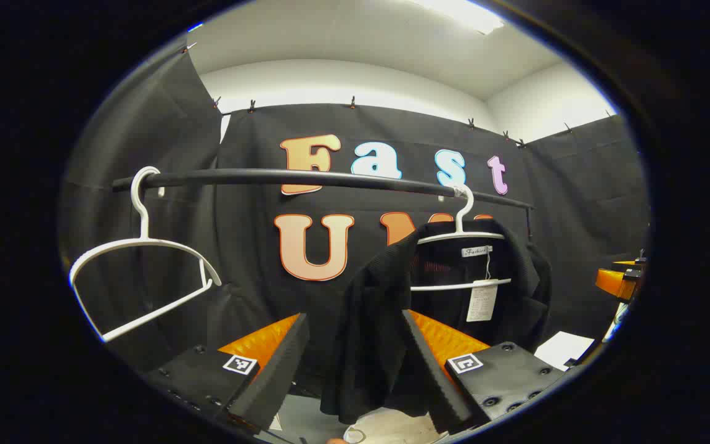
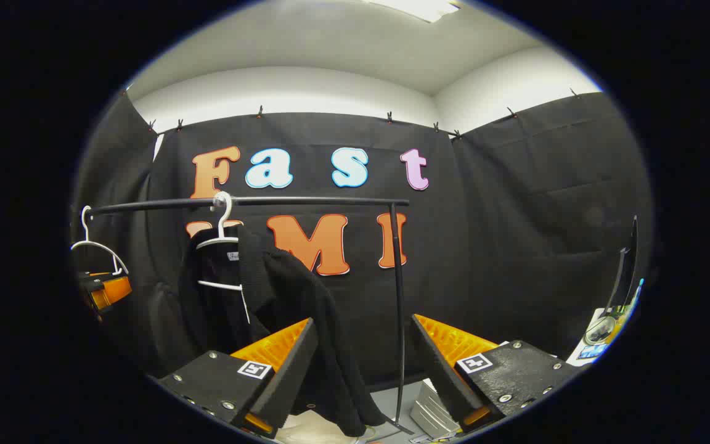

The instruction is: Grasp the clothes on the hanger with both hands and then place them into the laundry hamper below.

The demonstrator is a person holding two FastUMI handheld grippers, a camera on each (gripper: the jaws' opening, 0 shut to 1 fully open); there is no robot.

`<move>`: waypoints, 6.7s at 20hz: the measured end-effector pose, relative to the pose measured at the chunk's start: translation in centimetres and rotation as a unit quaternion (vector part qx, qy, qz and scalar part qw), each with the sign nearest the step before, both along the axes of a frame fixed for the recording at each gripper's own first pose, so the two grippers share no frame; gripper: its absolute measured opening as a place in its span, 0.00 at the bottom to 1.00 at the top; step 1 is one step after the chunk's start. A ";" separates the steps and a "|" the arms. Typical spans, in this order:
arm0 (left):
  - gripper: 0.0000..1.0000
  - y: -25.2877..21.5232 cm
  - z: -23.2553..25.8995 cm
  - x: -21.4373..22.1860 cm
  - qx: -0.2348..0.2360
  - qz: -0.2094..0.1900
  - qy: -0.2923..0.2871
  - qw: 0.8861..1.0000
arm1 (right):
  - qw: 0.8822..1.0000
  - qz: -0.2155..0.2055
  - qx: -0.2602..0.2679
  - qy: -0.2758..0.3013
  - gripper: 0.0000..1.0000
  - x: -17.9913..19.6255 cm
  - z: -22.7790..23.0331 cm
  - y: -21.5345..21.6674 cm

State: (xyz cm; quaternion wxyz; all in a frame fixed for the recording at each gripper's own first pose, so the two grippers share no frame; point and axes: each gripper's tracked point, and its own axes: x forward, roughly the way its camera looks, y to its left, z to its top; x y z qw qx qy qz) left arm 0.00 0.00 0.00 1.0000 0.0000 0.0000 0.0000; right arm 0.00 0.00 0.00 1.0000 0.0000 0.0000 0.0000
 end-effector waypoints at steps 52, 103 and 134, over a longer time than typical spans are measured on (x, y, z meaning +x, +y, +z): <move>0.96 -1.9 -8.1 7.5 -0.038 -0.057 0.054 0.996 | 0.994 0.064 -0.010 0.090 0.94 7.3 -9.7 12.0; 0.10 -0.2 -4.6 10.4 -0.025 -0.047 0.032 0.998 | 0.993 0.097 0.031 0.051 0.00 7.8 -3.2 9.9; 0.06 4.8 -0.1 13.0 -0.020 0.011 0.002 1.000 | 0.999 0.050 0.015 0.001 0.00 12.9 8.3 -2.9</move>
